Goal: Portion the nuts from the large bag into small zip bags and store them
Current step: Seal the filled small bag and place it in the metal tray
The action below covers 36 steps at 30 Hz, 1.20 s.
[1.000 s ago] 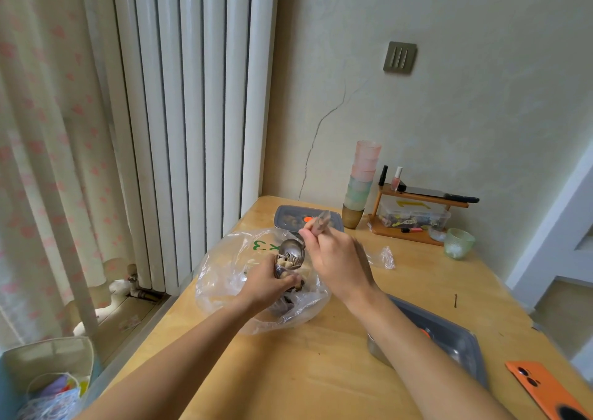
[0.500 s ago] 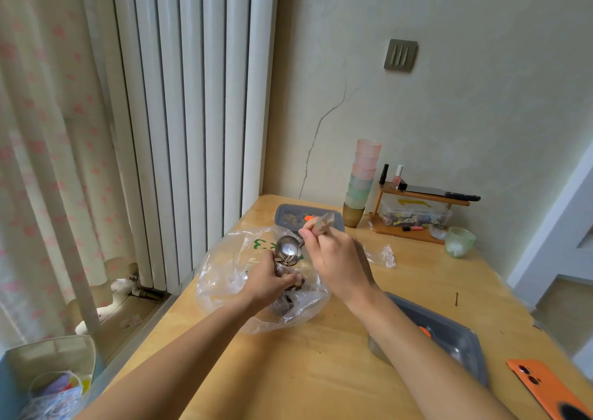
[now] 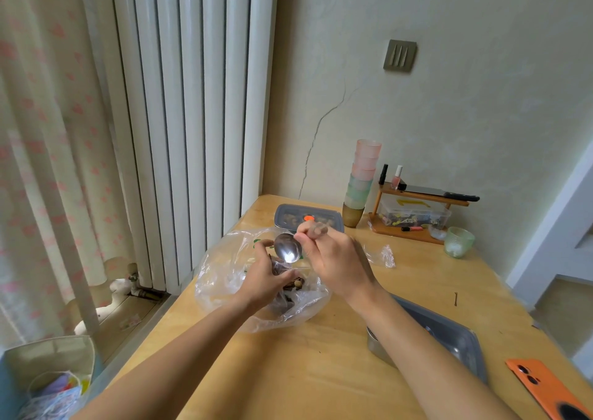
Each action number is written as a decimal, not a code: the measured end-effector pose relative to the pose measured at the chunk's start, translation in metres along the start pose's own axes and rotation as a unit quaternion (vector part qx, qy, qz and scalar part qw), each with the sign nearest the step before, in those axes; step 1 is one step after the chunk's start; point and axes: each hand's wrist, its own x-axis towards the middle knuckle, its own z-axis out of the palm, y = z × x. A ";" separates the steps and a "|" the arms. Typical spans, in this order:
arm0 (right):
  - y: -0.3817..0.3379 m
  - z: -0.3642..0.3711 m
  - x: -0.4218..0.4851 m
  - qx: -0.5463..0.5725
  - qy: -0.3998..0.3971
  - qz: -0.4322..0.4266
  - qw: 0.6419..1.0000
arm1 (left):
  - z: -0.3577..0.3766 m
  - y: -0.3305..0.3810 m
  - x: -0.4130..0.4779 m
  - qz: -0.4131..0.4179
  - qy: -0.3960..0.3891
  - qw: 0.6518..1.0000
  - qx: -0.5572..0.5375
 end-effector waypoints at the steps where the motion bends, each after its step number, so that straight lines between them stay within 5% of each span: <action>1: 0.000 0.000 -0.001 0.007 -0.012 -0.008 1.000 | 0.000 0.001 -0.001 0.004 0.005 1.000 -0.006; 8: -0.001 -0.004 -0.005 0.055 -0.040 -0.061 0.996 | -0.002 0.007 -0.001 0.054 0.048 0.991 -0.115; 13: 0.000 -0.001 -0.006 0.029 0.014 0.015 0.999 | -0.006 0.002 0.002 0.018 0.044 0.997 -0.066; 16: 0.003 0.001 -0.010 0.004 0.007 0.080 0.997 | -0.007 0.004 0.003 -0.015 0.098 0.994 0.039; 21: 0.010 0.011 -0.019 0.086 -0.232 0.175 0.953 | -0.006 0.003 0.001 -0.051 0.083 0.966 0.238; 28: 0.010 0.001 -0.024 -0.121 -0.245 0.167 0.947 | -0.007 -0.003 0.000 -0.129 0.036 0.897 0.421; 36: 0.002 -0.003 -0.023 -0.112 -0.228 0.191 0.948 | -0.008 0.007 -0.001 -0.163 -0.016 0.877 0.452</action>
